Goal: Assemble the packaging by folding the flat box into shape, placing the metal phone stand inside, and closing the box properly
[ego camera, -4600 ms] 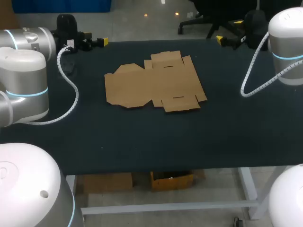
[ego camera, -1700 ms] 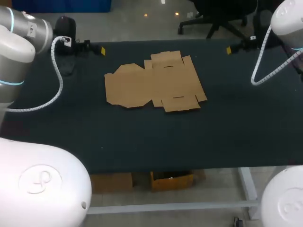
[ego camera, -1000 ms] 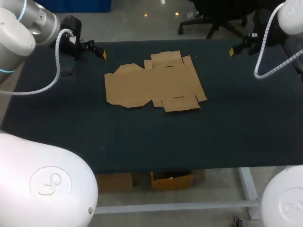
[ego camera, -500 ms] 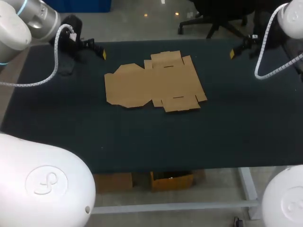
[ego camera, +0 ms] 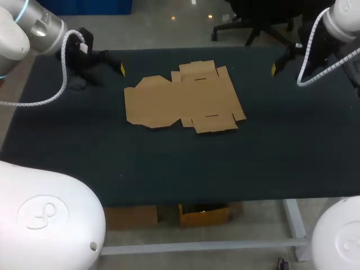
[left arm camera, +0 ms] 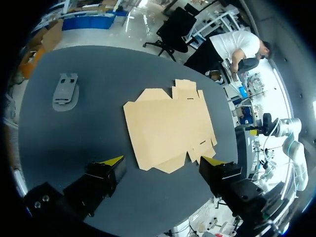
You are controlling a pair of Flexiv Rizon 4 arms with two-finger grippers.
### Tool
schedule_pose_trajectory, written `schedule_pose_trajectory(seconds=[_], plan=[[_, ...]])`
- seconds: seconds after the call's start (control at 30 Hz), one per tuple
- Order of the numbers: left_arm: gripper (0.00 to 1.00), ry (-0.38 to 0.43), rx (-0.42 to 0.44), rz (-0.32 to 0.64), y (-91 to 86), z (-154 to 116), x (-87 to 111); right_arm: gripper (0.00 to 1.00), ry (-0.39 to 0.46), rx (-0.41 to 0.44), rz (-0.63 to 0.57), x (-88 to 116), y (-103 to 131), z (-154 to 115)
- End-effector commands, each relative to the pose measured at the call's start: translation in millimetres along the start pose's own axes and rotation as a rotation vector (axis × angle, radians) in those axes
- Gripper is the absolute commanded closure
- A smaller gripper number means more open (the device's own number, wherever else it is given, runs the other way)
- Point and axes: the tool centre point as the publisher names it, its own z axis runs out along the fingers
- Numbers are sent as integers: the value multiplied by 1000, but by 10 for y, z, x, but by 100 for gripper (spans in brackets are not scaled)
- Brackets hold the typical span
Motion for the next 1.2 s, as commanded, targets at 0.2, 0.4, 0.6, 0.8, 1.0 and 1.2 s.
schedule_pose_trajectory(seconds=[0.2, 0.4, 0.6, 0.8, 1.0, 1.2], plan=[[0, 24, -50, -48, -10, 222, -110, 0, 27, 106, 82, -57, -48, 180], [0, 52, -79, -71, 38, 280, -123, 0, 80, 60, 51, -79, -125, 257], [0, 58, -117, -96, 102, 333, -138, 0, 131, 39, 28, -91, -183, 301], [0, -64, -202, -130, 149, 321, -137, 0, 131, 39, 28, -91, -183, 301], [0, -64, -202, -130, 149, 321, -137, 0, 131, 39, 28, -91, -183, 301], [0, -40, -186, -133, 75, 437, -146, 0, 177, 46, 16, -10, -86, 368]])
